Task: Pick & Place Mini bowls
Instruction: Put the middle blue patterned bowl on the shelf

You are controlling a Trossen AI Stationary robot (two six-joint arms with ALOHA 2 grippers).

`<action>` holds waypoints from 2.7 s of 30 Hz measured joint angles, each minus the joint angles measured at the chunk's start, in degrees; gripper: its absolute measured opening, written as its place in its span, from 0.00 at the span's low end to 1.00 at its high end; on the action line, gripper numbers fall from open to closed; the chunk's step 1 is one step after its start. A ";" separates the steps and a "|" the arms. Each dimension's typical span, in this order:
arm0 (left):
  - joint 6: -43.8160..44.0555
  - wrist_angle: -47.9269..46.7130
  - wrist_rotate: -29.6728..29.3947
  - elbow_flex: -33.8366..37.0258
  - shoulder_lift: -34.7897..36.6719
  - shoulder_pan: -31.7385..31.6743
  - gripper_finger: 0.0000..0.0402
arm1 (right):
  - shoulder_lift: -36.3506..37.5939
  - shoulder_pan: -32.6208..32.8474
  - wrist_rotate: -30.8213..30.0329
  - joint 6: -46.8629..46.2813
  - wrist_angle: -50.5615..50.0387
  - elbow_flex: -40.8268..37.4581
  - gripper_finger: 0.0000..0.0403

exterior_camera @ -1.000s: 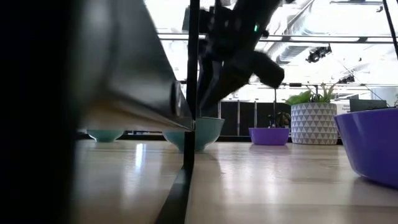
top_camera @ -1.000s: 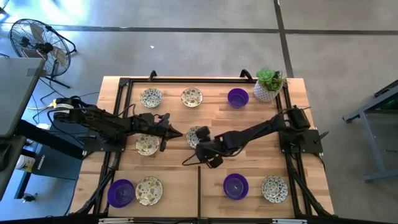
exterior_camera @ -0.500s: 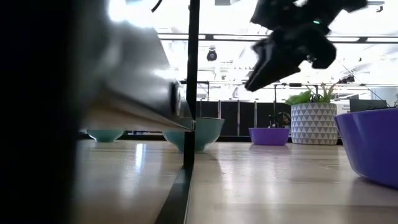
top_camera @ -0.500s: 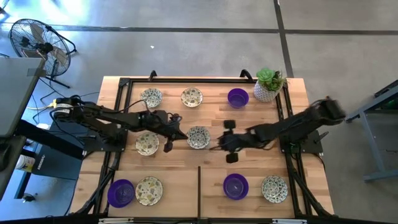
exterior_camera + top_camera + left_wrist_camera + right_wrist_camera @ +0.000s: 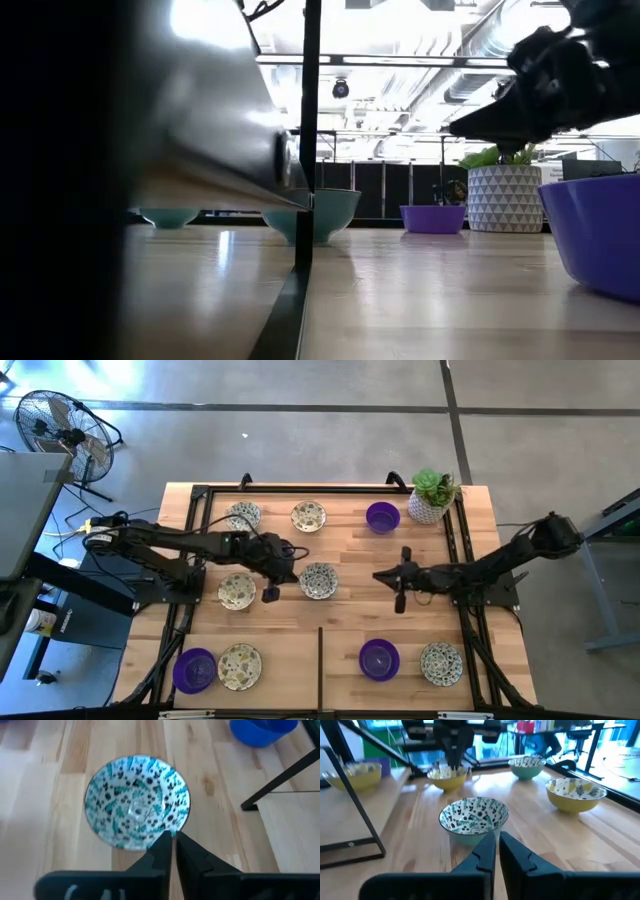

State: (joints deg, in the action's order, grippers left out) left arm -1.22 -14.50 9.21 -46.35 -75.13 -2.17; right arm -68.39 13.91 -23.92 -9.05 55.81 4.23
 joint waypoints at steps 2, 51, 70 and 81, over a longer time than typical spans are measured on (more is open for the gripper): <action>0.47 -3.42 -1.14 -1.63 0.00 0.42 0.11 | -0.01 0.00 0.03 0.01 4.23 -2.08 0.01; -4.80 -12.29 -15.05 -20.23 -29.03 9.33 0.13 | -0.10 1.62 0.26 2.03 5.36 -3.34 0.00; 0.77 -36.36 -14.38 -31.91 -22.61 11.70 0.02 | -0.12 1.62 0.47 1.65 4.39 -3.33 0.01; 15.44 -43.30 -16.52 -31.66 -14.40 21.19 0.02 | -0.33 1.65 0.83 1.60 4.54 -3.23 0.00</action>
State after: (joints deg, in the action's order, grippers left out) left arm 14.21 -57.80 -7.31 -78.02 -89.53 19.02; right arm -68.72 15.56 -23.09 -7.45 60.35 0.99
